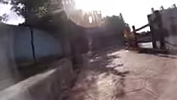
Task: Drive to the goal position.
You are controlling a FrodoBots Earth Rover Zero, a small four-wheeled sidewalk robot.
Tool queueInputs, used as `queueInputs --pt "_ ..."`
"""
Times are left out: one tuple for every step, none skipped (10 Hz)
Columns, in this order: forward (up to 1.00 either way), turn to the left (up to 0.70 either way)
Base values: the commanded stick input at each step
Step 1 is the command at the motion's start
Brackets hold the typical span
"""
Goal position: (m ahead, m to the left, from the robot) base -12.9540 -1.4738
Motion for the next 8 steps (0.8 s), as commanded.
queueInputs --pt "0.0 -0.7" --pt "0.0 -0.7" --pt "0.0 -0.7" --pt "0.0 -0.7" --pt "0.0 -0.7" --pt "0.0 -0.7" --pt "0.0 -0.7" --pt "0.14 -0.57"
